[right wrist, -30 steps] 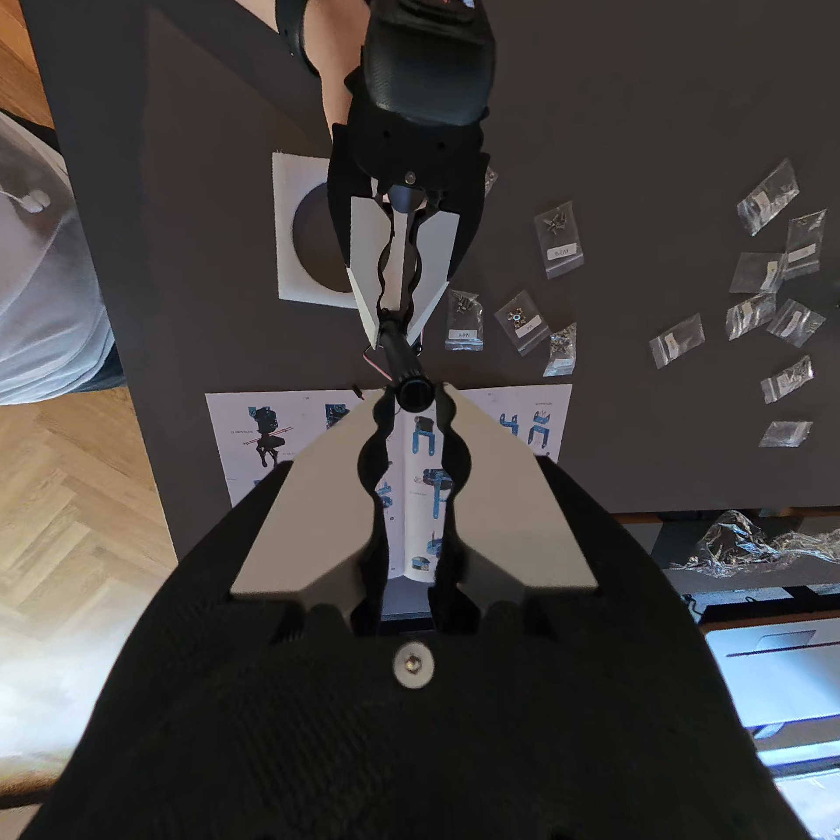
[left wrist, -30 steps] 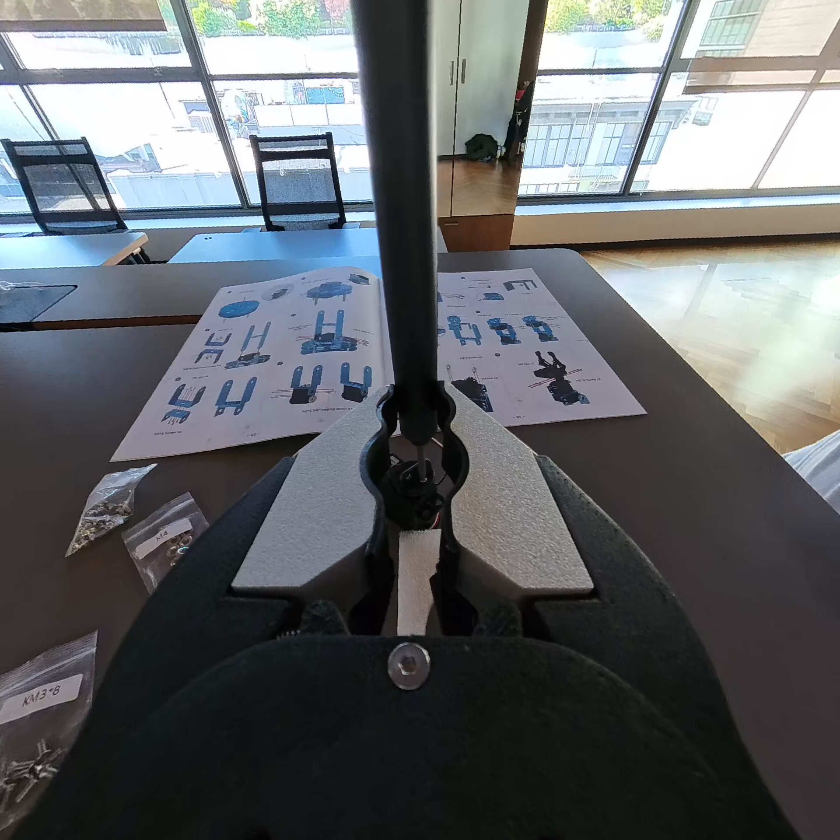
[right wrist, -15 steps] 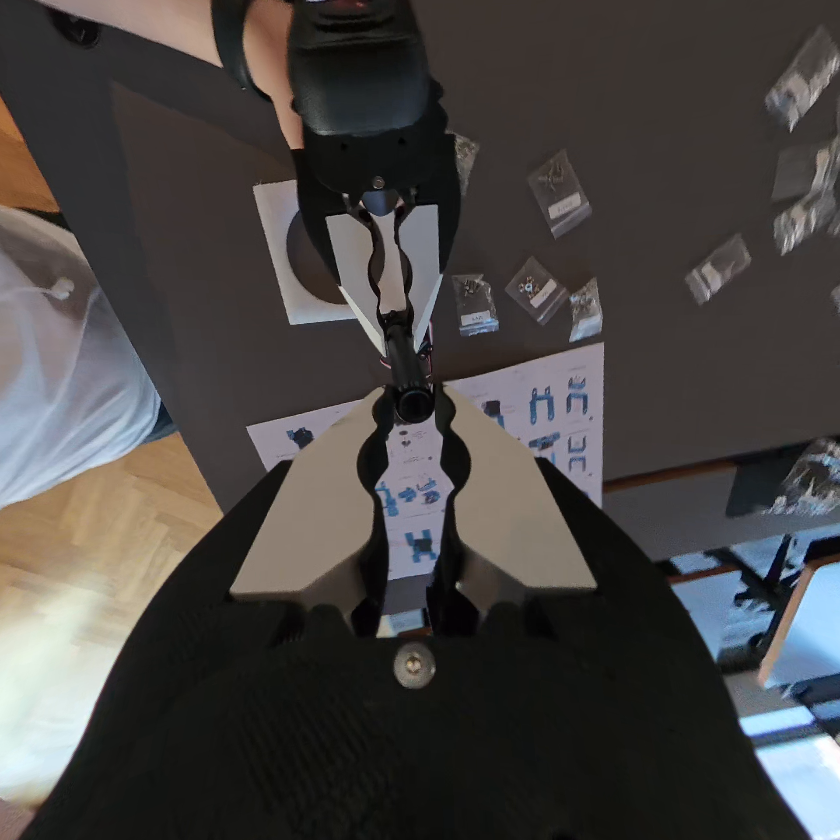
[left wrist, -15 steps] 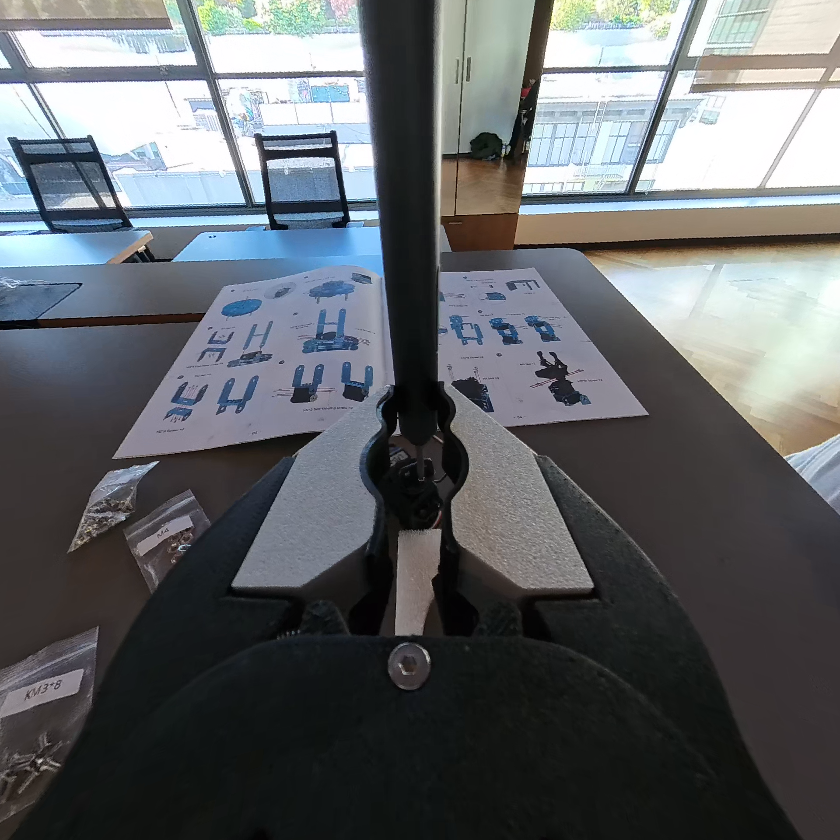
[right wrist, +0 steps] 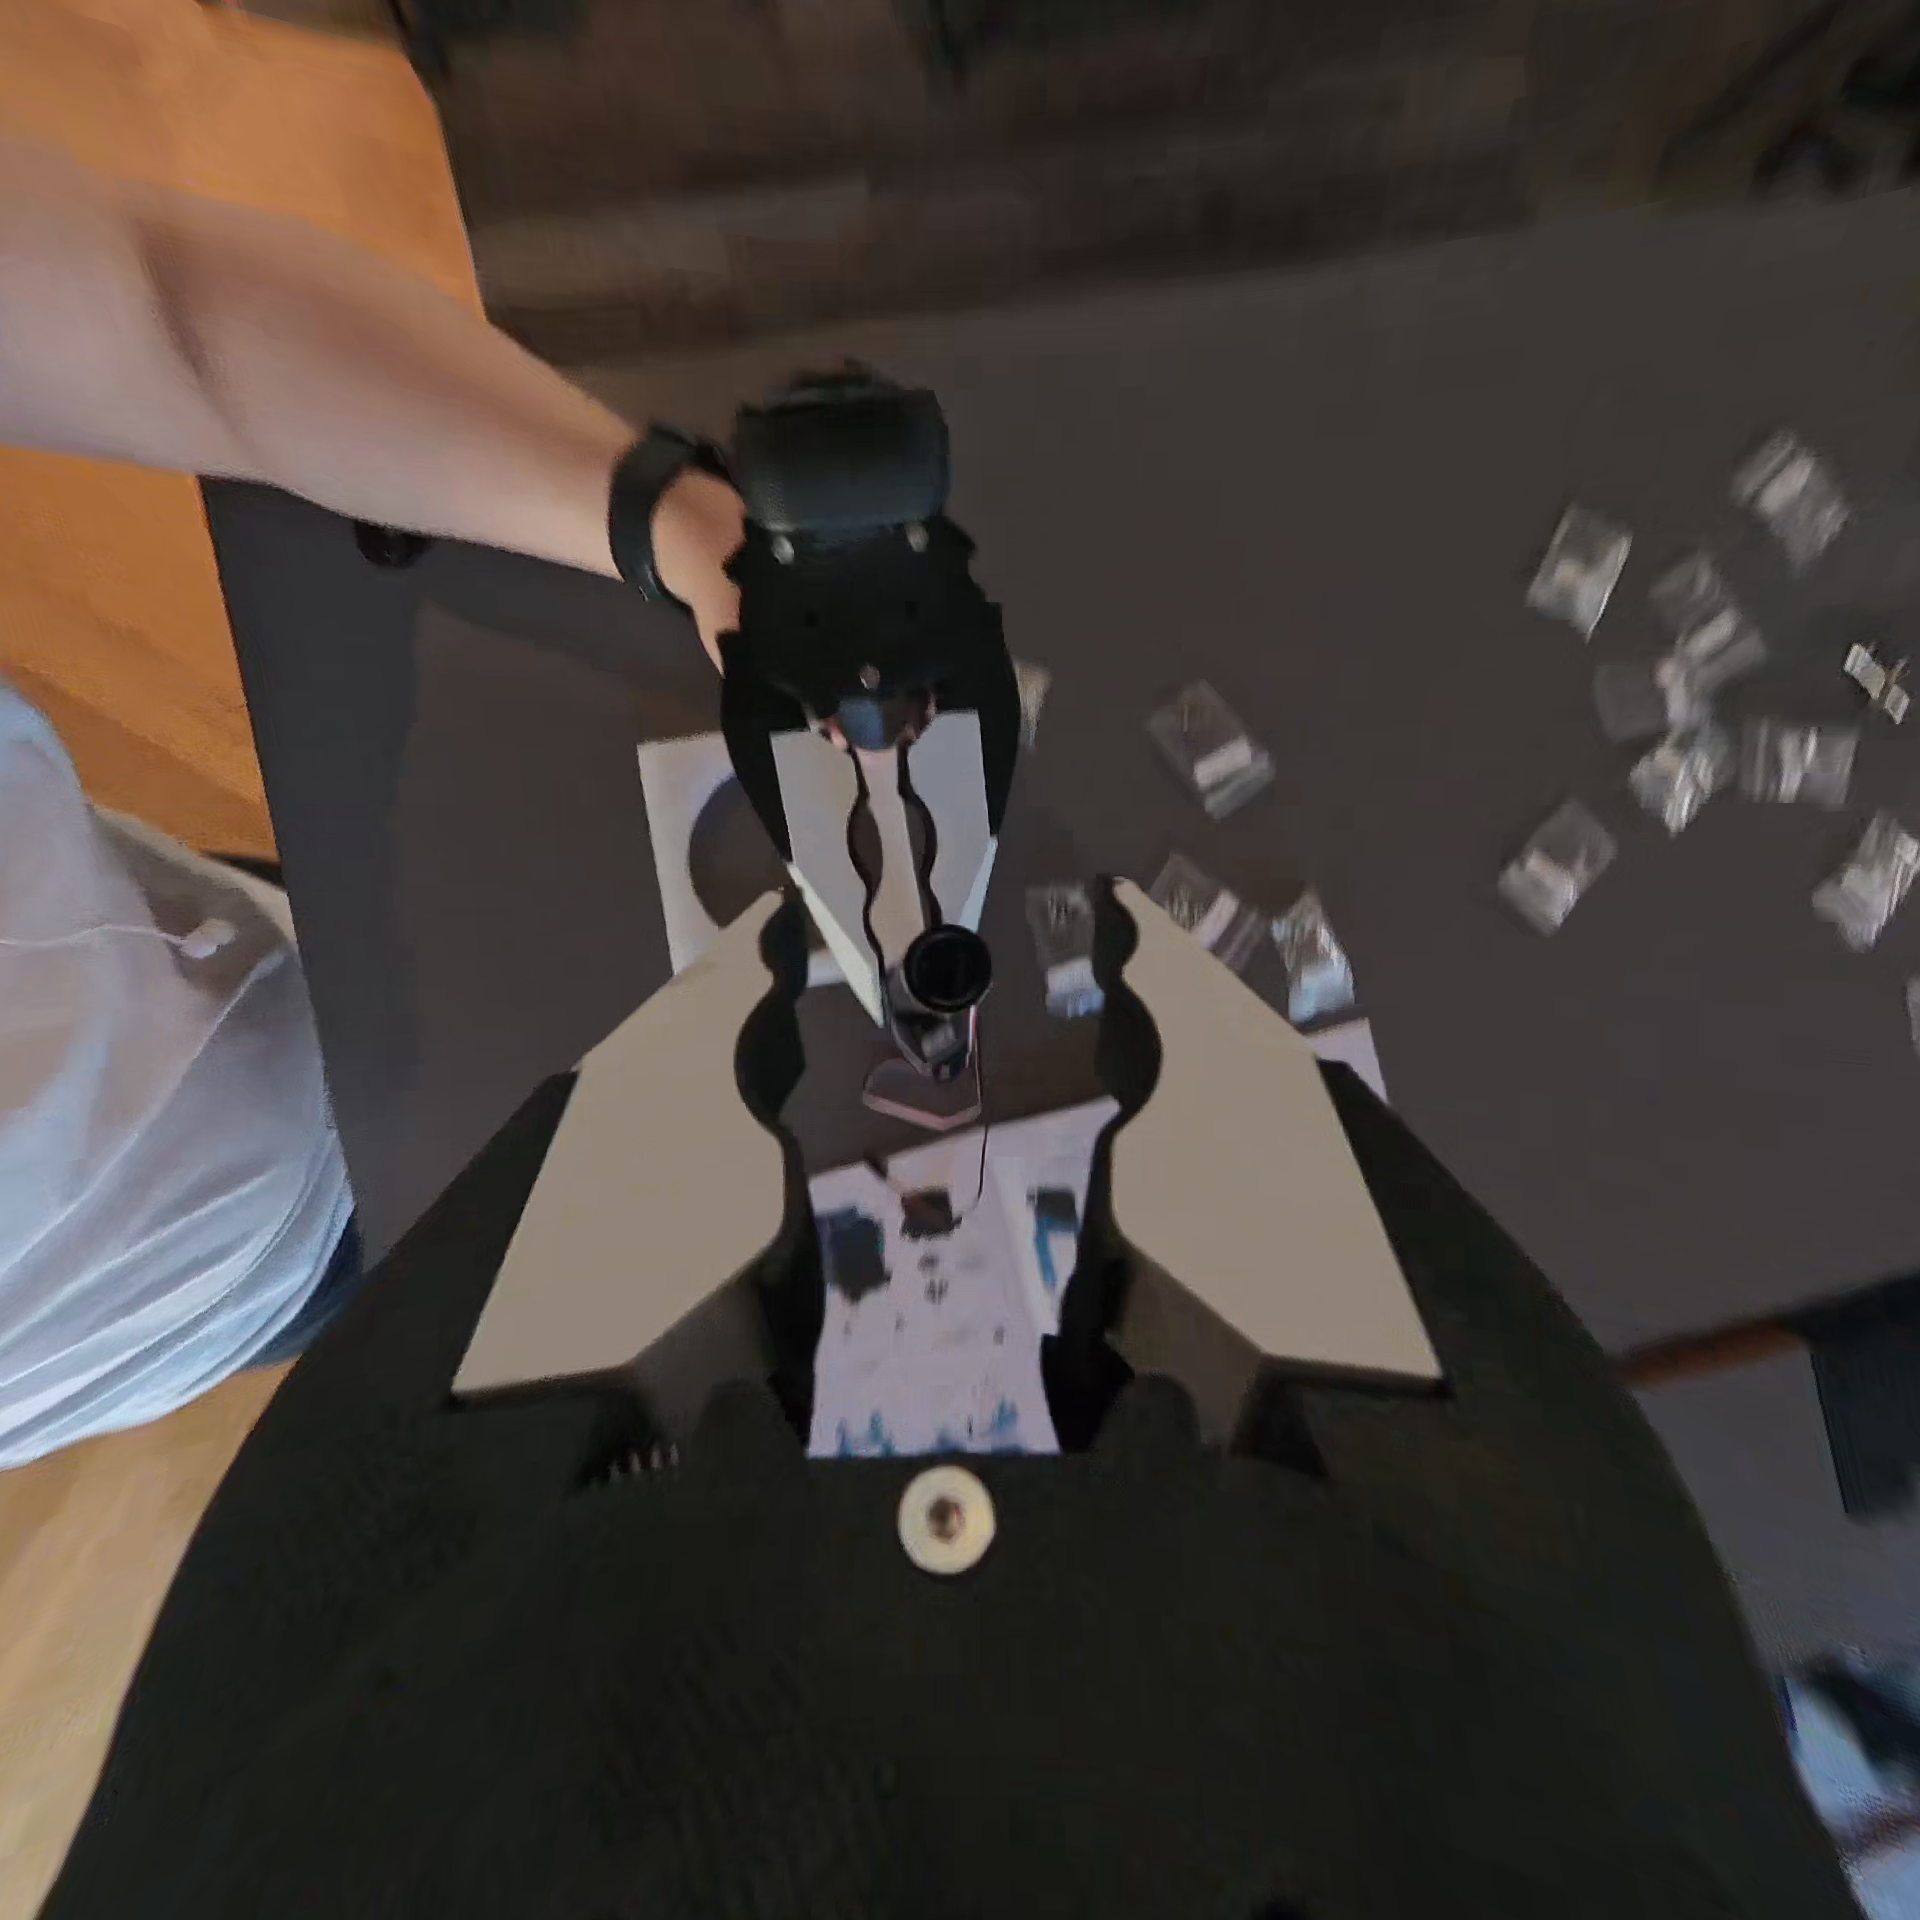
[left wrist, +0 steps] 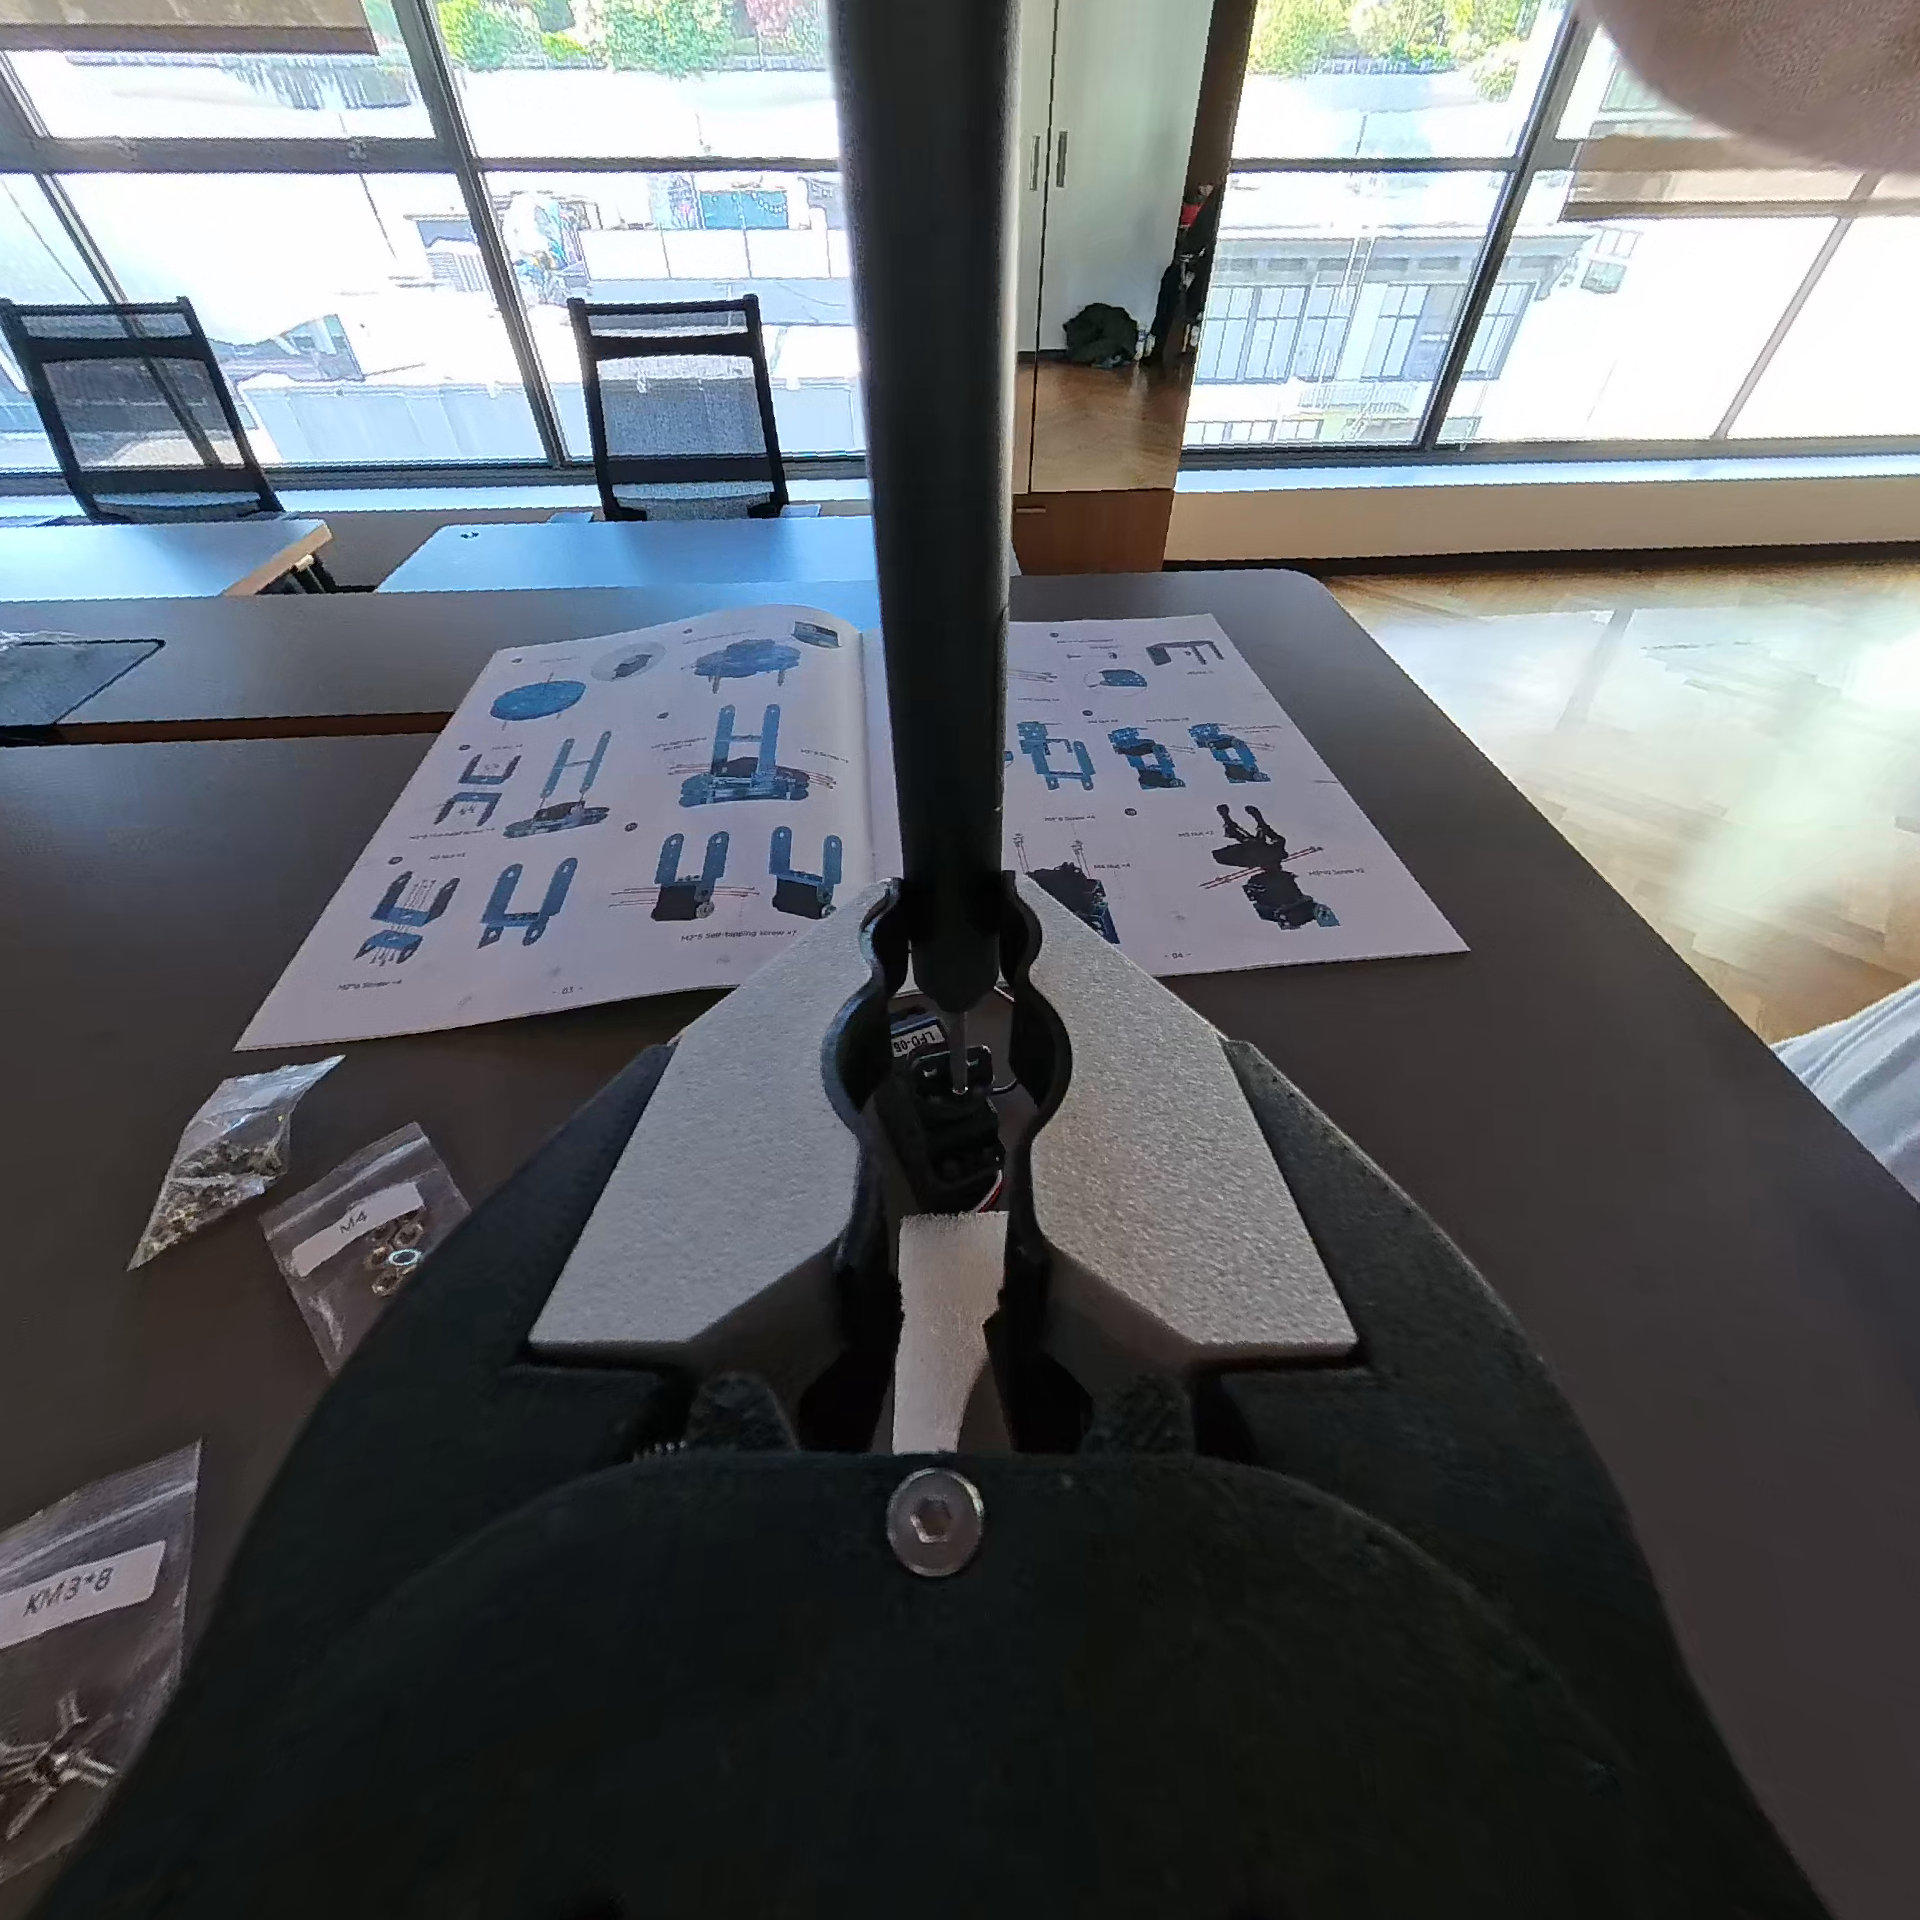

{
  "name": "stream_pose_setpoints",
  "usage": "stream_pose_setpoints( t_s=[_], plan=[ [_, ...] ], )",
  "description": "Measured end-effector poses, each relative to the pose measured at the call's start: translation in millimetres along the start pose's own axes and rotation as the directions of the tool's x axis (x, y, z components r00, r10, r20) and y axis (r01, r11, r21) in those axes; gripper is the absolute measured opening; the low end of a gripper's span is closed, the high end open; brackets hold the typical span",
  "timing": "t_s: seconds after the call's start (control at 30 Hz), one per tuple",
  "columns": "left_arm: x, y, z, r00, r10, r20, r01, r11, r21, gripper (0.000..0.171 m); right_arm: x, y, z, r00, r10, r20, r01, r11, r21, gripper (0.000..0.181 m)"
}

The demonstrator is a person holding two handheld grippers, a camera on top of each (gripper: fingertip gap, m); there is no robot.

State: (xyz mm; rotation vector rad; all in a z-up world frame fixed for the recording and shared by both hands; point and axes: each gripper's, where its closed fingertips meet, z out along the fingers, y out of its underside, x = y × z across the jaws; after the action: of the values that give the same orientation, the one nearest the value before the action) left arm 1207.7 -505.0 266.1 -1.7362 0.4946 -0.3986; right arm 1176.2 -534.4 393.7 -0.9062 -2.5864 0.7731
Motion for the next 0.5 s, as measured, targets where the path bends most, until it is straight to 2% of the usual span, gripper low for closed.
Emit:
stream_pose_setpoints(
  t_s=[0.13, 0.23, 0.3, 0.37, 0.4, 0.5],
  plan=[
    [0, 0, -1, 1.0, 0.002, -0.003, -0.002, 1.0, 0.001, 0.015, -6, 6, -4, 1.0, -0.004, 0.011, 0.0, 0.942, 0.337, 0.062],
    [0, 0, -1, 1.0, 0.005, -0.007, -0.005, 1.0, 0.001, 0.015, -3, 12, 2, 0.998, 0.043, 0.046, -0.06, 0.865, 0.498, 0.048],
    [1, 0, 0, 1.0, 0.011, -0.011, -0.011, 1.0, -0.004, 0.015, 1, 17, 11, 0.995, 0.074, 0.066, -0.097, 0.842, 0.53, 0.045],
    [1, 0, 1, 1.0, 0.014, -0.011, -0.014, 1.0, -0.007, 0.015, -2, 17, 15, 0.995, 0.064, 0.077, -0.096, 0.821, 0.563, 0.021],
    [1, 0, 1, 1.0, 0.011, -0.013, -0.011, 1.0, -0.007, 0.015, -5, 16, 15, 0.995, 0.061, 0.085, -0.099, 0.805, 0.585, 0.015],
    [0, 0, 0, 1.0, 0.01, -0.014, -0.01, 1.0, -0.007, 0.015, -3, 15, 15, 0.994, 0.1, 0.03, -0.097, 0.776, 0.623, 0.015]
  ],
)
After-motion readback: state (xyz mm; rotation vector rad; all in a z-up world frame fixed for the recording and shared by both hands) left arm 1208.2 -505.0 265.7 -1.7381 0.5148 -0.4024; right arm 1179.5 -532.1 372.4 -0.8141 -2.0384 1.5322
